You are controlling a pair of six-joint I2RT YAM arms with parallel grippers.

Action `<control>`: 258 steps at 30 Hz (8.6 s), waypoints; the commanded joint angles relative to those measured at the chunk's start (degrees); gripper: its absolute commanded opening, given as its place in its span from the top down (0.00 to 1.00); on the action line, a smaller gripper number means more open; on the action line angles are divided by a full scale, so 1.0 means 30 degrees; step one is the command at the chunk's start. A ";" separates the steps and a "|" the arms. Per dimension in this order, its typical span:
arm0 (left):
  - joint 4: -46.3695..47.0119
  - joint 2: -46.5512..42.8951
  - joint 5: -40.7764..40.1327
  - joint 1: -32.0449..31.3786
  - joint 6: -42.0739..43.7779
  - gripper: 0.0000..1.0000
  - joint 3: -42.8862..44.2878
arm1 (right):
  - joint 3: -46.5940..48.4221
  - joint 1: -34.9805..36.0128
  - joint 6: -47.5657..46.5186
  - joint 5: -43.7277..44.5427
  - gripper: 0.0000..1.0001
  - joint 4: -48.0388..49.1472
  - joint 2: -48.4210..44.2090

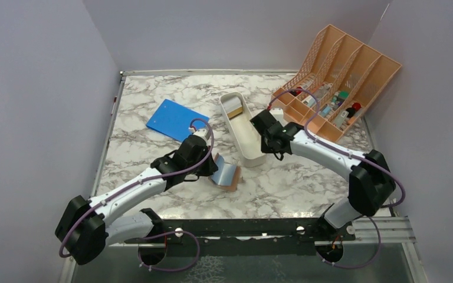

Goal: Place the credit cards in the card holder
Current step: Move the storage box to the center of the board, then pick up the credit card from the storage box, then insert the credit card into the card holder.

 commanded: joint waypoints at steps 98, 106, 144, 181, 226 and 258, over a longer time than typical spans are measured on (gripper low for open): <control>0.6598 0.1960 0.5894 0.2705 -0.2763 0.96 -0.3076 | -0.1849 -0.4129 -4.0321 -1.4884 0.48 1.4860 0.5773; 0.6607 0.2244 0.5793 0.2682 -0.2711 0.96 -0.2901 | -0.1253 -0.4497 -4.0278 -1.4711 0.57 1.4851 0.5625; 0.6868 0.2580 0.5699 0.2705 -0.2753 0.94 -0.3398 | -0.0875 -0.4838 -3.8824 -1.4817 0.90 1.3736 0.3588; 1.2246 -0.1125 0.3680 -0.0883 -1.0330 0.87 -0.8874 | -0.7346 -0.1781 0.3519 -1.5151 0.99 0.9982 -0.9894; 0.2993 -0.0451 0.0046 -0.4496 -0.6599 1.00 -0.2852 | -1.1690 0.5383 0.8277 -1.0105 0.99 1.2118 -1.1009; 0.3660 -0.1133 -0.0320 -0.5703 -0.8266 1.00 -0.4260 | -1.2901 0.5552 0.7318 -0.7311 0.99 0.7225 -1.3490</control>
